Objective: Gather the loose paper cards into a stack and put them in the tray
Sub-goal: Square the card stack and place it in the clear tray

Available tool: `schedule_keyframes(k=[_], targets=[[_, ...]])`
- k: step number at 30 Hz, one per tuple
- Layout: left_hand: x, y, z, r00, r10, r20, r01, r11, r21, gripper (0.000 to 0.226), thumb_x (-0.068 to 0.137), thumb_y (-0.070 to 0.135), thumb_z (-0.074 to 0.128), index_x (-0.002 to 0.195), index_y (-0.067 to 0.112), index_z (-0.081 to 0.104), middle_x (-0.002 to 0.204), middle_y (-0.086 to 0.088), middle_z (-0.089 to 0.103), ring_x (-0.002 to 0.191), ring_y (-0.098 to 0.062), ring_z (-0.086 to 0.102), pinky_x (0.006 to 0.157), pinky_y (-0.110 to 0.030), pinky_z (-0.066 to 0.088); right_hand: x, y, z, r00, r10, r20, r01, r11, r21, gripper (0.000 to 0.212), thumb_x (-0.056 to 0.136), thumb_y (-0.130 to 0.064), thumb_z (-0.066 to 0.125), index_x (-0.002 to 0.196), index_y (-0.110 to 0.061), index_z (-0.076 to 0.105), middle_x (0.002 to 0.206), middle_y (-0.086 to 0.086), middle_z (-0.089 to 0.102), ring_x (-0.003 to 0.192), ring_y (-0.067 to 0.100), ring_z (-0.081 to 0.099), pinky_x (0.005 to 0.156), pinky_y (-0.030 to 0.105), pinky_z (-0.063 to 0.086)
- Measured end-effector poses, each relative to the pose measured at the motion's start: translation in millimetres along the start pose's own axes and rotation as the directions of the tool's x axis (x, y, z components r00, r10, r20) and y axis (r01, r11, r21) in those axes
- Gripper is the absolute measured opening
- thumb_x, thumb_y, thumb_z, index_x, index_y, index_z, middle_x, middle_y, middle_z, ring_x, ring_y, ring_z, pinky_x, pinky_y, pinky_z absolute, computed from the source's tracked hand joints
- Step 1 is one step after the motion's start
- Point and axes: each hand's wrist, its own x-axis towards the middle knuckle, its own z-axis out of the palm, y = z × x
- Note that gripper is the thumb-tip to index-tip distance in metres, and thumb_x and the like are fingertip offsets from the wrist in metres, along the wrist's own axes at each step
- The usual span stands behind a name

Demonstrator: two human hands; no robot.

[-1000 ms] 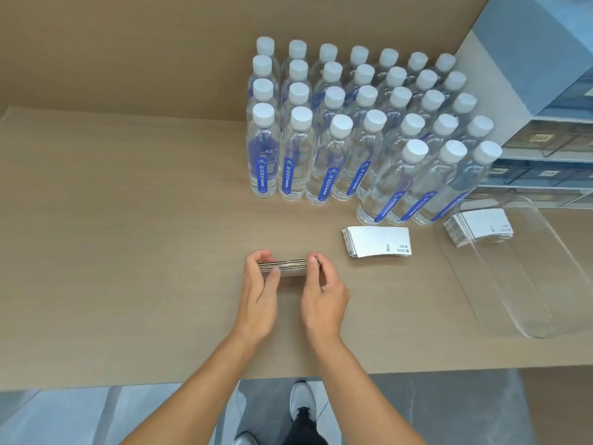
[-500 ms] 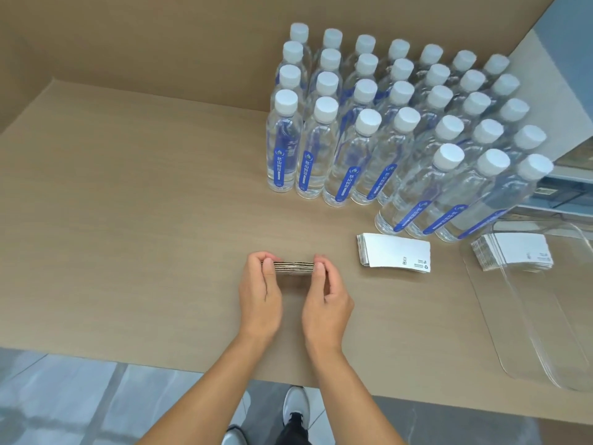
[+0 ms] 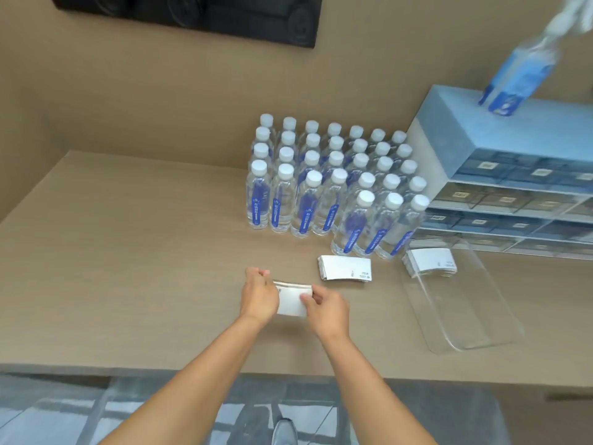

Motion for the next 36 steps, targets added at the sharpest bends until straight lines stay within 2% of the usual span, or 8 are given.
schedule_keyframes(k=[5, 10, 14, 19, 22, 25, 30, 36], targets=[[-31, 11, 3, 0.932, -0.078, 0.353, 0.145, 0.975, -0.167, 0.018, 0.092, -0.004, 0.041, 0.094, 0.008, 0.054, 0.103, -0.015, 0.063, 0.086, -0.026, 0.057, 0.082, -0.033, 0.045, -8, 18, -55, 0.964, 0.261, 0.045, -0.263, 0.964, 0.043, 0.016, 0.079, -0.024, 0.073, 0.089, -0.014, 0.080, 0.089, 0.003, 0.079, 0.085, 0.019, 0.072, 0.087, 0.032, 0.058], [-28, 27, 23, 0.843, -0.144, 0.518, 0.246, 0.960, -0.134, 0.027, 0.090, -0.017, 0.044, 0.090, 0.000, 0.065, 0.114, -0.020, 0.066, 0.097, -0.031, 0.063, 0.091, -0.037, 0.051, 10, 29, -95, 0.931, 0.363, 0.033, -0.364, 0.925, 0.106, 0.027, 0.074, -0.020, 0.081, 0.097, -0.007, 0.076, 0.100, 0.008, 0.076, 0.091, 0.025, 0.073, 0.080, 0.042, 0.062], [-2, 46, 48, 0.810, -0.218, 0.544, 0.321, 0.941, -0.102, 0.023, 0.086, -0.016, 0.053, 0.102, -0.005, 0.066, 0.108, -0.018, 0.071, 0.097, -0.032, 0.067, 0.089, -0.042, 0.055, 44, 30, -124, 0.927, 0.366, 0.083, -0.375, 0.904, 0.204, 0.025, 0.076, -0.011, 0.080, 0.098, -0.004, 0.073, 0.092, 0.012, 0.072, 0.072, 0.026, 0.069, 0.075, 0.044, 0.062], [18, 51, 70, 0.786, -0.301, 0.540, 0.361, 0.933, -0.005, 0.032, 0.082, -0.006, 0.065, 0.112, 0.006, 0.062, 0.091, -0.008, 0.073, 0.079, -0.020, 0.070, 0.076, -0.033, 0.057, 94, 47, -138, 0.918, 0.322, 0.232, -0.354, 0.929, 0.111, 0.011, 0.077, -0.006, 0.076, 0.088, -0.006, 0.077, 0.099, 0.014, 0.077, 0.091, 0.034, 0.074, 0.081, 0.049, 0.061], [28, 48, 78, 0.782, -0.341, 0.521, 0.397, 0.918, 0.005, 0.028, 0.082, -0.007, 0.065, 0.105, 0.008, 0.063, 0.091, -0.008, 0.073, 0.083, -0.022, 0.069, 0.082, -0.036, 0.056, 106, 43, -145, 0.857, 0.364, 0.366, -0.429, 0.896, 0.114, 0.026, 0.082, 0.000, 0.072, 0.108, 0.006, 0.068, 0.105, 0.019, 0.073, 0.094, 0.036, 0.073, 0.078, 0.047, 0.061], [31, 52, 77, 0.797, -0.351, 0.492, 0.421, 0.906, -0.035, 0.023, 0.083, -0.007, 0.064, 0.098, 0.010, 0.065, 0.092, -0.008, 0.074, 0.085, -0.022, 0.070, 0.076, -0.032, 0.055, 113, 41, -153, 0.782, 0.361, 0.508, -0.448, 0.892, 0.057, 0.033, 0.083, -0.001, 0.072, 0.114, 0.005, 0.061, 0.086, 0.014, 0.072, 0.070, 0.026, 0.073, 0.064, 0.034, 0.063], [49, 66, 82, 0.843, -0.316, 0.436, 0.443, 0.867, -0.229, 0.027, 0.083, -0.005, 0.067, 0.108, 0.002, 0.065, 0.105, -0.018, 0.073, 0.096, -0.029, 0.070, 0.077, -0.034, 0.057, 116, 39, -159, 0.636, 0.362, 0.682, -0.455, 0.889, -0.047, 0.020, 0.081, -0.006, 0.076, 0.092, -0.007, 0.061, 0.082, 0.016, 0.073, 0.070, 0.023, 0.071, 0.079, 0.037, 0.061], [45, 83, 106, 0.856, -0.219, 0.468, 0.381, 0.880, -0.285, 0.035, 0.085, 0.009, 0.070, 0.116, -0.005, 0.063, 0.110, -0.024, 0.071, 0.090, -0.031, 0.068, 0.087, -0.045, 0.055, 101, 40, -139, 0.572, 0.301, 0.763, -0.533, 0.843, 0.067, 0.024, 0.078, -0.009, 0.079, 0.098, 0.000, 0.069, 0.088, 0.018, 0.075, 0.074, 0.023, 0.073, 0.081, 0.036, 0.062]])
